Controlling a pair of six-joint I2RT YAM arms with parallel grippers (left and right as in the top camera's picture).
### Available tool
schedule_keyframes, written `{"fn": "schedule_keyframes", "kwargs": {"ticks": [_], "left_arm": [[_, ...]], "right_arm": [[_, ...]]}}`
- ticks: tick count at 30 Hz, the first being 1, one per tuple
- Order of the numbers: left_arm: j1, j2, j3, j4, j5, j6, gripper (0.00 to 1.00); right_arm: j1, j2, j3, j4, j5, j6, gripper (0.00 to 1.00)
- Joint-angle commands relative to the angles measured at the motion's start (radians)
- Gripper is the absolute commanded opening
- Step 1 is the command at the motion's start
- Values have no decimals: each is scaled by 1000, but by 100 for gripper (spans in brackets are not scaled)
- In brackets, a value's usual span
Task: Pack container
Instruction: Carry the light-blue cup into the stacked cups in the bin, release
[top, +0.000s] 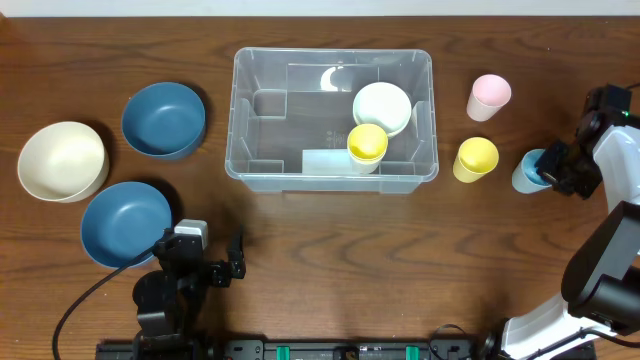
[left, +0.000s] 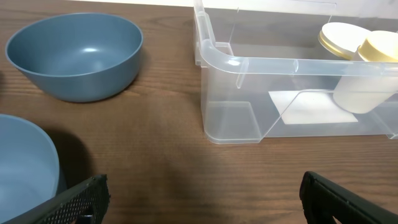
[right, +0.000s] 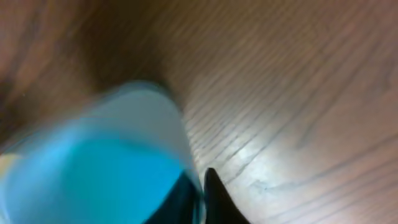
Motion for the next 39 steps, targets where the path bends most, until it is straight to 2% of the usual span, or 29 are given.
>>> {"fn": "schedule_keyframes", "kwargs": {"ticks": [1,11,19,22,27,34,39], "left_arm": [[6,-1,-20,-2,-5,17,98],[6,-1,-20,-2,-5,17,98],[6,-1,-20,-2,-5,17,98],[6,-1,-20,-2,-5,17,98],[6,-1,-20,-2,-5,17,98],[6,-1,-20,-2,-5,17,98],[6,-1,-20,-2,-5,17,98]], "right_arm": [[-6,-9,-6,-4,22,10,1],[-5,-116,68,-58,0,9,1],[43,-355,267,-106,-328,-123,1],[124,-426,303,-90,-361,-142,1],[365,-472,304,-24,-321,-140,1],[630,-372,304,62,-200,-88,1],[725,-245,304,82,-143,-54,1]]}}
